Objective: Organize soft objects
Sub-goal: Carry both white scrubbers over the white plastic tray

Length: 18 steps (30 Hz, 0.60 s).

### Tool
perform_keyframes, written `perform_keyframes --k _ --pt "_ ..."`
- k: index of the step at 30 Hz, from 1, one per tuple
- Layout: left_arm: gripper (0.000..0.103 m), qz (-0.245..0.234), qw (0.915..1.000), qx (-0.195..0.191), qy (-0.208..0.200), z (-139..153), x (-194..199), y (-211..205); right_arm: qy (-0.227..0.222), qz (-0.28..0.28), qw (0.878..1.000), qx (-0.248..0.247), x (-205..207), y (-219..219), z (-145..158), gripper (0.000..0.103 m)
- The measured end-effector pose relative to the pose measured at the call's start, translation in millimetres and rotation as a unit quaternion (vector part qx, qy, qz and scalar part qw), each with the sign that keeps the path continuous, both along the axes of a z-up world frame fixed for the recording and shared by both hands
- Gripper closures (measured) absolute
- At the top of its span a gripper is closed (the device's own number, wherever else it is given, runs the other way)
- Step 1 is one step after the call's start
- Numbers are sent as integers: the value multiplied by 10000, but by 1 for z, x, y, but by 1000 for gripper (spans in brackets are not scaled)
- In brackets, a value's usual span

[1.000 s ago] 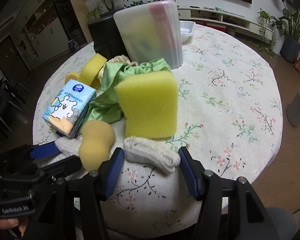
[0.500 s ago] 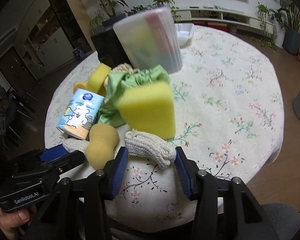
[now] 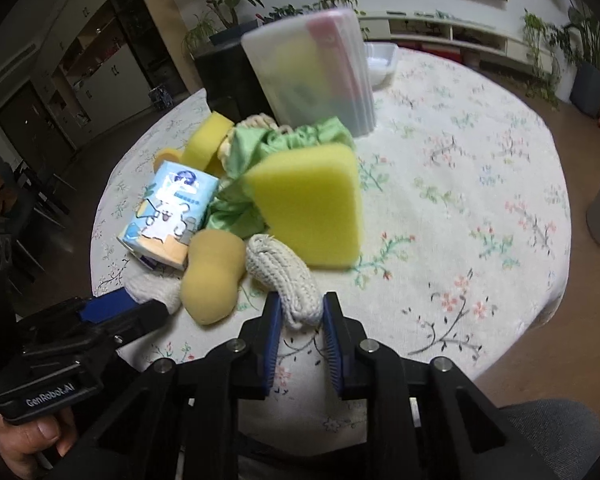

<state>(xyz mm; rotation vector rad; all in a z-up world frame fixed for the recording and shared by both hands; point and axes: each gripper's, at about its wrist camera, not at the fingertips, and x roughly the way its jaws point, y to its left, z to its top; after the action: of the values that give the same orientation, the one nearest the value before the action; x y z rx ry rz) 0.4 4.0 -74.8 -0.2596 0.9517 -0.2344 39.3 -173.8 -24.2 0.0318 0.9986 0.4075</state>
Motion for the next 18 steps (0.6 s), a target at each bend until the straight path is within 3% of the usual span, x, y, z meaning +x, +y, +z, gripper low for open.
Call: perform_keyframes --k 18 --pt "58 -1 9999 -25 -115 15 -25 15 -57 430 9990 76 -17 4 10 83"
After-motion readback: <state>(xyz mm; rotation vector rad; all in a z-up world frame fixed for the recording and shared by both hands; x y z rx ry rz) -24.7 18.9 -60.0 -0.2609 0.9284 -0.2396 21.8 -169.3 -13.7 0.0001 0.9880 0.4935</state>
